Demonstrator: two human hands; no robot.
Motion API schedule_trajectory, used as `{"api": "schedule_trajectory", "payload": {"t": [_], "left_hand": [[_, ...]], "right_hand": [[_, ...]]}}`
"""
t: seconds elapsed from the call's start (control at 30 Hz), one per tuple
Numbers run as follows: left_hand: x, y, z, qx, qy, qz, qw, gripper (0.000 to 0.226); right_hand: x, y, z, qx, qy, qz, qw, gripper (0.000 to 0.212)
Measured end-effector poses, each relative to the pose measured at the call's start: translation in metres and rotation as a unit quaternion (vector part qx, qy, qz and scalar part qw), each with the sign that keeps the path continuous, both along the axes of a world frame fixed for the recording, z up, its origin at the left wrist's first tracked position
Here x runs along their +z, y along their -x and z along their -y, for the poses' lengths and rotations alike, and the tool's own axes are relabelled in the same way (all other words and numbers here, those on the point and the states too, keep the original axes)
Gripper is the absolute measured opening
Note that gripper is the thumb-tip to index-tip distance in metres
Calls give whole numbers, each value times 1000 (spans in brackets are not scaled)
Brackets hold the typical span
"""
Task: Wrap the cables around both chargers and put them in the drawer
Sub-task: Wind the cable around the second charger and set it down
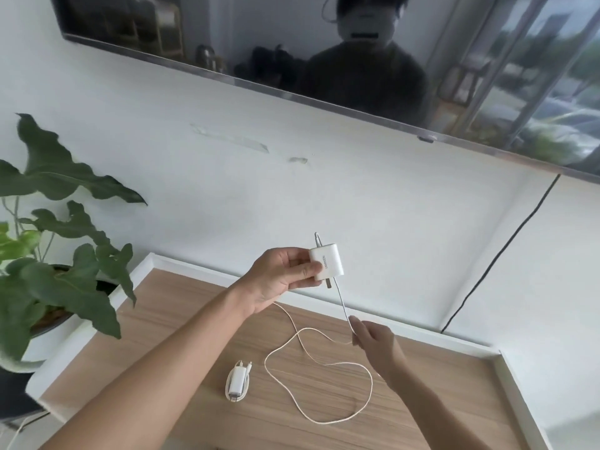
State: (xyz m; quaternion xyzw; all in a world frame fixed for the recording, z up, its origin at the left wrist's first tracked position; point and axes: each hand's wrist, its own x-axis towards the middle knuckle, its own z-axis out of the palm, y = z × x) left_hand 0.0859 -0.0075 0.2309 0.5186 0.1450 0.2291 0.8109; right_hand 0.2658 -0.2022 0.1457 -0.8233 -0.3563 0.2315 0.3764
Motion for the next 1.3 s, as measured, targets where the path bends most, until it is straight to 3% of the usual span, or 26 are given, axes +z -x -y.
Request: {"api": "schedule_trajectory", "payload": {"t": [0.2,0.4,0.6,0.8,0.97,1.2,1.3], "left_hand": [[-10,1,-11,57,-1,-37,998,27],[-18,3,-15,109,39,-35,993,11],[-17,4,-19,137,51,-44,988,10],[-27,8,-22,133,8,-69,989,17],[-33,4,-9,127,-101,-122,979,24],[-32,15,5,71,-178,-139,972,19],[-30,19,14,44,-175,-133,975,18]], "right_hand": [[7,23,12,51,-29,74,996,56],[20,41,15,108,-44,136,984,55],[50,43,13,211,-76,234,946,56],[107,35,12,294,-70,326,896,51],[152,50,0,371,-46,311,874,23],[196,40,-38,376,-100,390,835,21],[205,35,-55,354,-115,400,838,19]]}}
